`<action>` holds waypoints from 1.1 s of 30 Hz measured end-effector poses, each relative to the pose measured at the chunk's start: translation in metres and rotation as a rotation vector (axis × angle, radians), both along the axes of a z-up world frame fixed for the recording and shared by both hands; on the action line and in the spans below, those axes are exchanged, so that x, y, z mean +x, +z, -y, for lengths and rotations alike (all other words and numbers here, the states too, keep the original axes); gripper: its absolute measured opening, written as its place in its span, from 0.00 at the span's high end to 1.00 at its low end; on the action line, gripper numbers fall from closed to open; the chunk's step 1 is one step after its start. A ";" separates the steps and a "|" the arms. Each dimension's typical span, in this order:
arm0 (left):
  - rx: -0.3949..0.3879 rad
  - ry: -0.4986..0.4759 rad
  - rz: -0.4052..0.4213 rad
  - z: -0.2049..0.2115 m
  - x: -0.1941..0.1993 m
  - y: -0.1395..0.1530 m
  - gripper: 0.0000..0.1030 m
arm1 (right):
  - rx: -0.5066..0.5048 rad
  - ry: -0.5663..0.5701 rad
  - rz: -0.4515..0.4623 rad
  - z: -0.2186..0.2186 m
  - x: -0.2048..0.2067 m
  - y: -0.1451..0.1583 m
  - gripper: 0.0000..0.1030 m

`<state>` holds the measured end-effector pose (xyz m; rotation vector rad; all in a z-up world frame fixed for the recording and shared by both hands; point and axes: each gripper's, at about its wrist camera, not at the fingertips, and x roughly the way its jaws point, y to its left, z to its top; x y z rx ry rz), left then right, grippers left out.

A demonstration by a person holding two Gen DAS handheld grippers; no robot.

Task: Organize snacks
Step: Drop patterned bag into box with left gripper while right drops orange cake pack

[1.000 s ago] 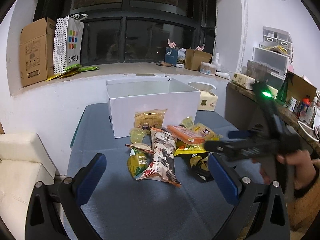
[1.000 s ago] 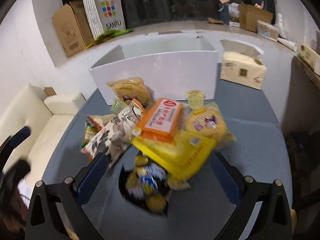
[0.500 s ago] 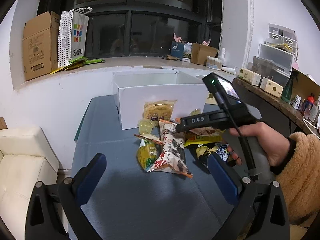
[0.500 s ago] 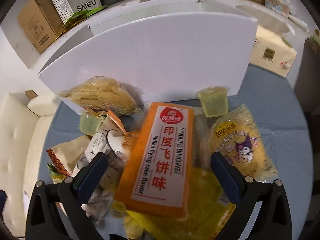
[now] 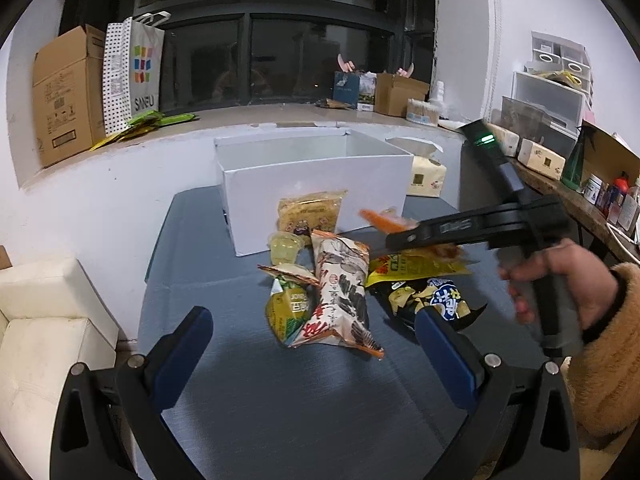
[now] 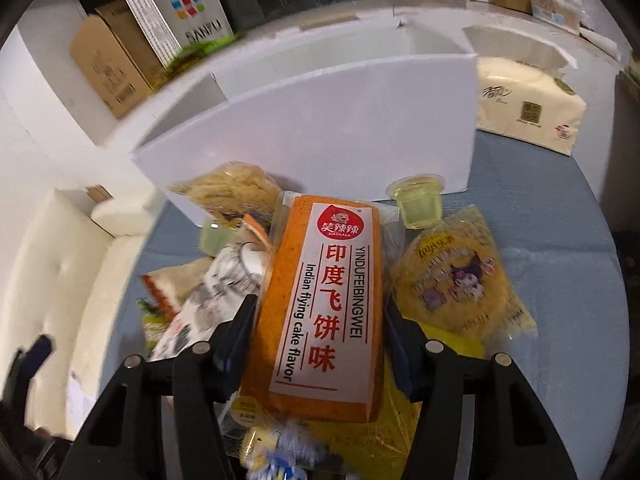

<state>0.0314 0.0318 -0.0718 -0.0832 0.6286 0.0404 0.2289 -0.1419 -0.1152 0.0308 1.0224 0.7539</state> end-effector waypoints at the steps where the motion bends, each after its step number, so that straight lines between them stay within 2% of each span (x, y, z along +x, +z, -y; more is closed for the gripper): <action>1: -0.002 -0.008 -0.005 0.001 0.002 0.000 0.00 | 0.023 0.004 0.015 0.009 -0.006 0.007 0.39; 9: -0.006 -0.080 -0.046 0.014 0.030 -0.002 0.00 | 0.157 -0.025 0.101 0.075 -0.039 0.049 0.39; 13: 0.018 -0.134 -0.097 0.020 0.060 -0.006 0.00 | 0.193 -0.060 0.137 0.099 -0.056 0.054 0.39; 18: 0.035 -0.176 -0.214 0.023 0.115 -0.021 0.00 | 0.234 -0.110 0.148 0.123 -0.066 0.053 0.39; 23: 0.120 -0.188 -0.364 0.025 0.157 -0.045 0.02 | 0.244 -0.127 0.139 0.136 -0.067 0.047 0.39; 24: 0.122 -0.209 -0.385 0.025 0.160 -0.048 0.10 | 0.238 -0.131 0.141 0.138 -0.066 0.046 0.39; 25: 0.129 -0.224 -0.400 0.025 0.162 -0.052 0.28 | 0.233 -0.131 0.144 0.138 -0.065 0.045 0.39; 27: 0.173 -0.241 -0.427 0.027 0.165 -0.058 0.53 | 0.239 -0.130 0.139 0.138 -0.065 0.043 0.39; 29: 0.169 -0.255 -0.435 0.027 0.165 -0.059 0.58 | 0.241 -0.127 0.133 0.136 -0.065 0.041 0.39; 31: 0.160 -0.252 -0.415 0.027 0.160 -0.056 0.64 | 0.238 -0.115 0.131 0.133 -0.066 0.040 0.39; 33: 0.146 -0.252 -0.377 0.024 0.151 -0.049 0.66 | 0.232 -0.110 0.134 0.131 -0.066 0.039 0.39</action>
